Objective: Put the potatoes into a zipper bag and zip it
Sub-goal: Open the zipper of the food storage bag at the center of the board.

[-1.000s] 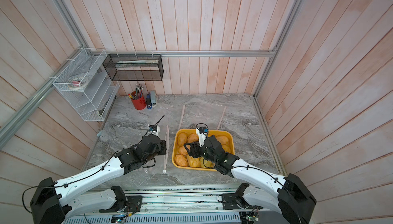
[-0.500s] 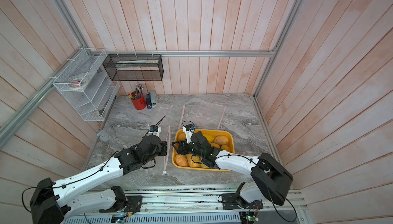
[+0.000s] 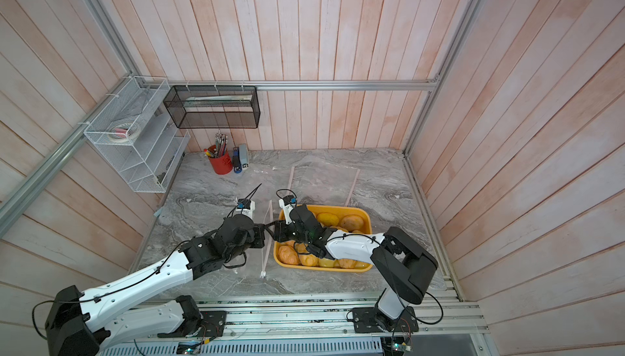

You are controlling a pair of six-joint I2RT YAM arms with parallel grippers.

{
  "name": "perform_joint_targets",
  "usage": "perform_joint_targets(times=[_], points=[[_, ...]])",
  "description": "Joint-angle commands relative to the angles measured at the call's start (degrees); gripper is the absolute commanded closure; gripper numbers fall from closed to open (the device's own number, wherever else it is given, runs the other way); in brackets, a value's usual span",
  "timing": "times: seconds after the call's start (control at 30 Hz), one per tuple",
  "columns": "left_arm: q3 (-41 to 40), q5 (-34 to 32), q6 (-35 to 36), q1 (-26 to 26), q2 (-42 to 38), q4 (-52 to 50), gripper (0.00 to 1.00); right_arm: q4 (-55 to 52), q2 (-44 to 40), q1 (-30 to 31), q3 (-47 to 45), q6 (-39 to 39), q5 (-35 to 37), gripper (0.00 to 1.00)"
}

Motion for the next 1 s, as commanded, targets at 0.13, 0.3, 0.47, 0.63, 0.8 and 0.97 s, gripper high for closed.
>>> perform_joint_targets(times=[0.13,0.3,0.47,0.63,0.8,0.97], points=[[-0.57,-0.45,0.82,-0.19,-2.35,-0.78,1.00,0.52,-2.10,0.42,-0.37,0.05,1.76,0.58],[-0.81,-0.86,0.82,-0.23,-2.23,-1.37,1.00,0.10,-2.10,0.52,-0.32,0.36,1.93,1.00],[-1.28,-1.65,0.38,-0.19,-1.24,-2.19,1.00,-2.04,-5.23,1.53,-0.89,0.42,5.42,1.00],[-1.35,-0.57,0.38,-0.22,0.15,-1.16,0.86,-3.55,-7.24,3.12,-0.89,0.44,7.95,1.00],[-1.35,2.00,0.73,-0.36,1.32,0.93,0.62,-4.75,-7.78,3.85,-0.30,0.53,9.42,1.00],[-1.51,1.62,0.62,-0.76,1.58,1.68,0.51,-5.68,-8.04,3.94,0.32,0.53,10.09,1.00]])
